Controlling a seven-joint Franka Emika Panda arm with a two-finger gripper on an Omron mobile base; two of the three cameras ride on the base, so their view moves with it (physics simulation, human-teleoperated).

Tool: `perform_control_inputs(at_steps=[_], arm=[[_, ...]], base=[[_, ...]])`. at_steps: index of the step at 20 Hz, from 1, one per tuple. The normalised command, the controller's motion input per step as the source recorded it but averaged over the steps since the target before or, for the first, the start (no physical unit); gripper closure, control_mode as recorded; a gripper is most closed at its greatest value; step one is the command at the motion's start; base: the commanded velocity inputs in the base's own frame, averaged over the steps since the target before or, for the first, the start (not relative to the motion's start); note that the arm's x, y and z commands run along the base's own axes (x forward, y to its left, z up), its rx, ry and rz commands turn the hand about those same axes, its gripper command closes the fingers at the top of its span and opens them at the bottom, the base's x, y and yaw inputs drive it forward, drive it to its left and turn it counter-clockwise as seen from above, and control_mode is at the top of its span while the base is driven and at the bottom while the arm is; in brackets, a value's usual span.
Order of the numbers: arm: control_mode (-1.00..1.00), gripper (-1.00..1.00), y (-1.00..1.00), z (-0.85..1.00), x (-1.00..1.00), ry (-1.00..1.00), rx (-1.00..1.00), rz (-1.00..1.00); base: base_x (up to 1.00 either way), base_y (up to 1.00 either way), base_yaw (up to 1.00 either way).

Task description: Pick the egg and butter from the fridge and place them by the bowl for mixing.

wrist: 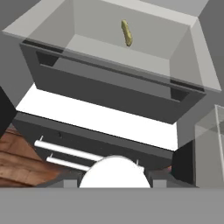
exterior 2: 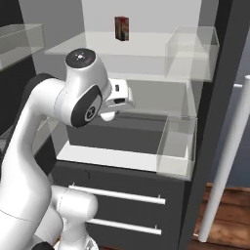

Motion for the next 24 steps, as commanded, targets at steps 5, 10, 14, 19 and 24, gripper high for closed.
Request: perform_control_inputs(at_steps=[5, 10, 14, 19, 24], arm=[[1.0, 1.0, 0.0, 0.0, 0.0, 0.0, 0.0, 0.0], [1.0, 1.0, 0.0, 0.0, 0.0, 0.0, 0.0, 0.0], [1.0, 1.0, 0.0, 0.0, 0.0, 0.0, 0.0, 0.0], [1.0, 1.0, 0.0, 0.0, 0.0, 0.0, 0.0, 0.0], [1.0, 1.0, 0.0, 0.0, 0.0, 0.0, 0.0, 0.0]], base=[[-0.8, -0.05, -0.19], [-0.85, -0.01, -0.17], [-0.81, 0.0, -0.06], [-0.69, 0.0, 0.0], [-0.52, 0.04, 0.12]])
